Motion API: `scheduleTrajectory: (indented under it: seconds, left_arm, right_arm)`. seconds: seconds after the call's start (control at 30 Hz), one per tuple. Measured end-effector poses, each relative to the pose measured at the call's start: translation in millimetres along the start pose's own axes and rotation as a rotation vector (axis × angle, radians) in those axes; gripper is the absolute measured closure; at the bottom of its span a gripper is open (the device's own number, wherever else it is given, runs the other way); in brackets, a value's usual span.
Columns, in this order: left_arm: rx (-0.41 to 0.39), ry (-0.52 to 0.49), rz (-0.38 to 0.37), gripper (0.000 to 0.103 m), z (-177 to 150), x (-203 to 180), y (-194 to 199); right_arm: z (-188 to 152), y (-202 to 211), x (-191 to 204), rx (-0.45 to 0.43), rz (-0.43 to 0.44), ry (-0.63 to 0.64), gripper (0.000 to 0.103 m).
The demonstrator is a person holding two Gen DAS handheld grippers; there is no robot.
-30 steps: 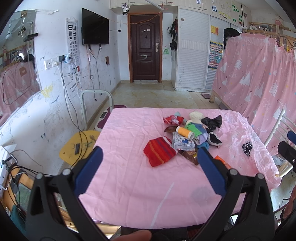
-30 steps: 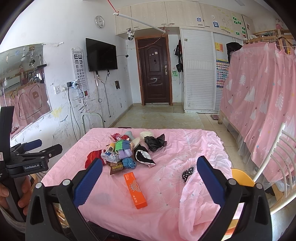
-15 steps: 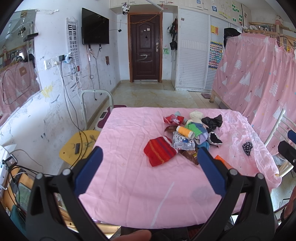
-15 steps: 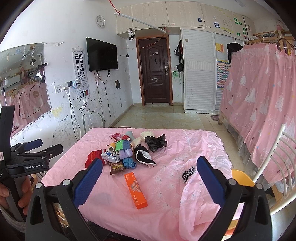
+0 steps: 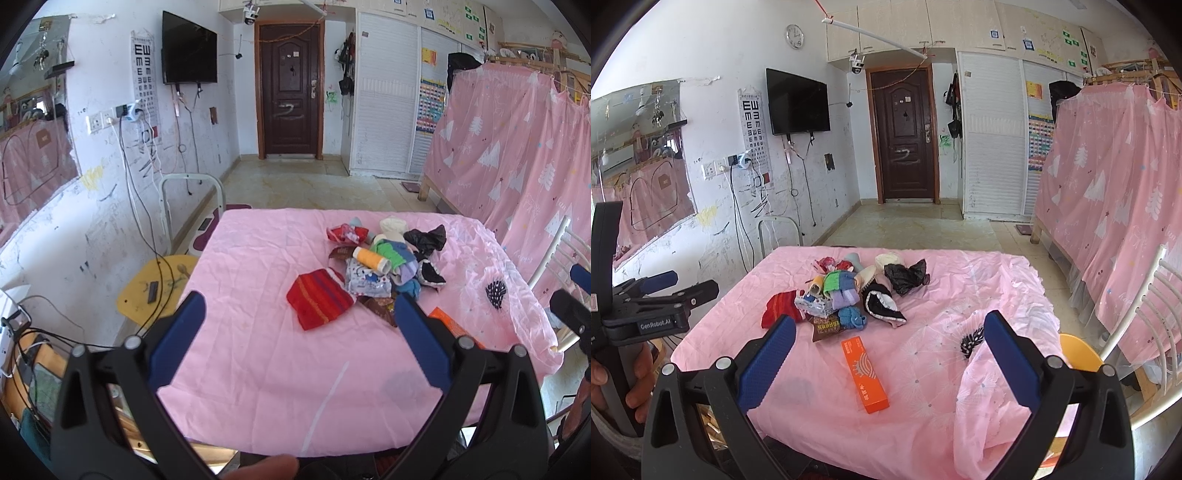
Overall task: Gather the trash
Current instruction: 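Grasp the red striped sock with the left gripper while the right grasps the orange box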
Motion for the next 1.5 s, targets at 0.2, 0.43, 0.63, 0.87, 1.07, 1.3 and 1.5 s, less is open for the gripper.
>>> scheduleTrajectory:
  seconds: [0.2,0.43,0.63,0.87,1.07,1.3,1.5]
  left_arm:
    - [0.073,-0.002,-0.012,0.005,-3,-1,-34]
    - [0.171,-0.054,-0.052,0.005,-3,-12,-85]
    - [0.237,-0.112,-0.142,0.008,-14,-17,-112]
    - [0.283,-0.162,-0.163,0.018,-25,-20,-135]
    - [0.307,-0.188,-0.152,0.024,-26,-20,-152]
    - [0.312,-0.185,-0.169,0.075,-28,-18,-156]
    - [0.301,-0.157,-0.147,0.085,-29,-11,-149]
  right_arm:
    - [-19,-32,5,0.088,0.065,0.007,0.011]
    - [-43,-71,9,0.188,0.115,0.037,0.011]
    - [-58,-95,14,0.257,0.160,0.078,0.029]
    - [-72,-118,21,0.329,0.195,0.115,0.047]
    - [-77,-128,19,0.361,0.194,0.117,0.055]
    - [-79,-134,16,0.363,0.184,0.121,0.091]
    - [-72,-130,14,0.340,0.203,0.097,0.091]
Point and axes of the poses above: each gripper's, at about its wrist camera, not at the fingertips, and y roughly against the way its jaws point, x to its left, z to its top, the point moved 7 cm from there along -y, roughly the way its jaws point
